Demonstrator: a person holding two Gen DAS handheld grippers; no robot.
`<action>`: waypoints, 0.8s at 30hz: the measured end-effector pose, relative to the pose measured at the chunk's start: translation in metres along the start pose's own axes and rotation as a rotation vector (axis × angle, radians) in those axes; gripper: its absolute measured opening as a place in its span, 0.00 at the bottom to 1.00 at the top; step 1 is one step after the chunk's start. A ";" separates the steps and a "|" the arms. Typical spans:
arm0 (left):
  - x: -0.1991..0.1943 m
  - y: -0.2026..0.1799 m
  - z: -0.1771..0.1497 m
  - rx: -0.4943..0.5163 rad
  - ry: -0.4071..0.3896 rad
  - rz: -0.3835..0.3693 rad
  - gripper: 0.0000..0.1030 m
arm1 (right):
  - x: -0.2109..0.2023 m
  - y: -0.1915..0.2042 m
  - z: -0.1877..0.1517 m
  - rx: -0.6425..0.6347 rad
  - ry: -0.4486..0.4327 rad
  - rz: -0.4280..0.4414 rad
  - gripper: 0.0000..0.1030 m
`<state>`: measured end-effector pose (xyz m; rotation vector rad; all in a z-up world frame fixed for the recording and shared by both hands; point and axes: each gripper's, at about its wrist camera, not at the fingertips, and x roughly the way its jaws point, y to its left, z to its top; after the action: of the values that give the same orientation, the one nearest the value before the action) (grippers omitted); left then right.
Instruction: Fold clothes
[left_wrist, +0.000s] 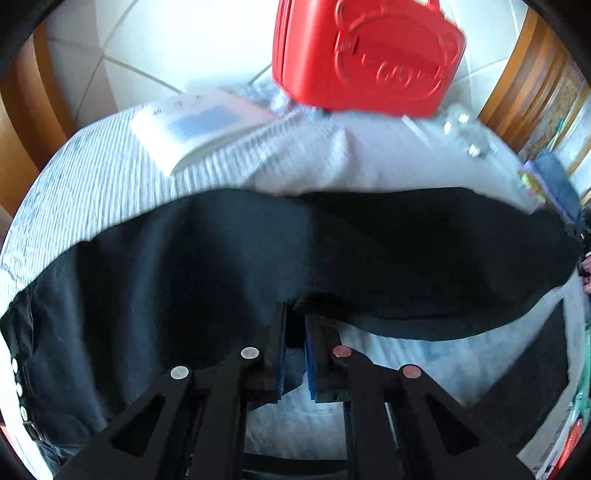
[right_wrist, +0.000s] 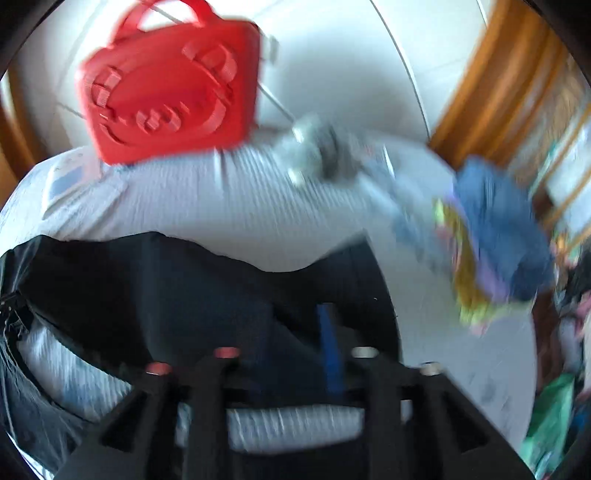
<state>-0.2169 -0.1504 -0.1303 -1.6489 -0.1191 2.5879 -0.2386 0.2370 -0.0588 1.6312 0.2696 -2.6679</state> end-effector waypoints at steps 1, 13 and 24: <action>0.006 0.001 -0.003 -0.006 0.011 0.005 0.08 | 0.009 -0.009 -0.010 0.034 0.028 0.012 0.47; 0.024 -0.003 -0.009 -0.030 0.014 0.053 0.10 | 0.074 -0.098 -0.018 0.322 0.085 0.284 0.48; 0.022 -0.004 -0.008 -0.025 0.023 0.058 0.09 | 0.094 -0.068 -0.007 0.180 0.090 0.242 0.21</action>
<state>-0.2183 -0.1442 -0.1530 -1.7157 -0.1044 2.6187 -0.2823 0.3132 -0.1349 1.7080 -0.1638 -2.5026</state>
